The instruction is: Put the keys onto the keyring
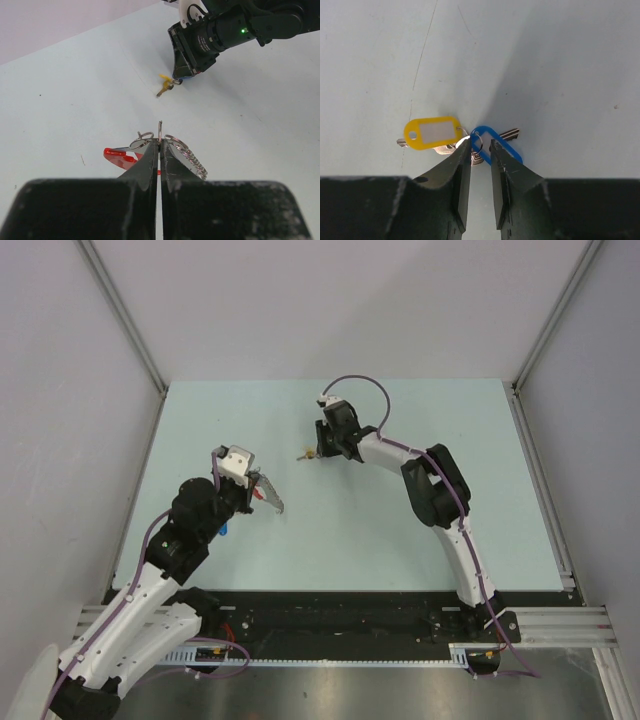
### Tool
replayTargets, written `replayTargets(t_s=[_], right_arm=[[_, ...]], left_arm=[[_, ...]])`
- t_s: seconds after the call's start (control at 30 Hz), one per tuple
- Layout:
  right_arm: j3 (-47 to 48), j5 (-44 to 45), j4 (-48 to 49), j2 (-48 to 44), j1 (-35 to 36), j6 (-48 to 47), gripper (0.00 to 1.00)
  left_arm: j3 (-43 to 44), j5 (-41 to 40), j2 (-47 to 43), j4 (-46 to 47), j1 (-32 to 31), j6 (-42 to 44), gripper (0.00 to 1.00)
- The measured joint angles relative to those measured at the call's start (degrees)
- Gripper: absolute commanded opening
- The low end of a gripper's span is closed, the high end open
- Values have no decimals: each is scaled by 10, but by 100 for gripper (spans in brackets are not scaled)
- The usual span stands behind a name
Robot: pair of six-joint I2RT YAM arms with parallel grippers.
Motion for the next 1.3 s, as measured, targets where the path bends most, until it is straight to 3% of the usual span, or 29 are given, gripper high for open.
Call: replayTargets(t_s=[0.27, 0.53, 0.73, 1.0, 1.17, 1.3], right_arm=[[13, -1, -9, 8, -2, 0, 0], [-88, -4, 7, -56, -4, -31, 0], [-196, 7, -54, -153, -4, -86, 0], [-287, 96, -102, -255, 35, -157, 0], [-363, 107, -56, -331, 67, -179, 0], [-460, 94, 45, -402, 66, -179, 0]], left_arm=[[0, 4, 1, 0, 0, 0, 0], [-1, 6, 1, 0, 0, 0, 0], [-1, 11, 0, 0, 0, 0, 0], [-1, 24, -8, 0, 0, 0, 0], [-1, 24, -20, 0, 0, 0, 1], [-1, 24, -29, 0, 0, 0, 0]])
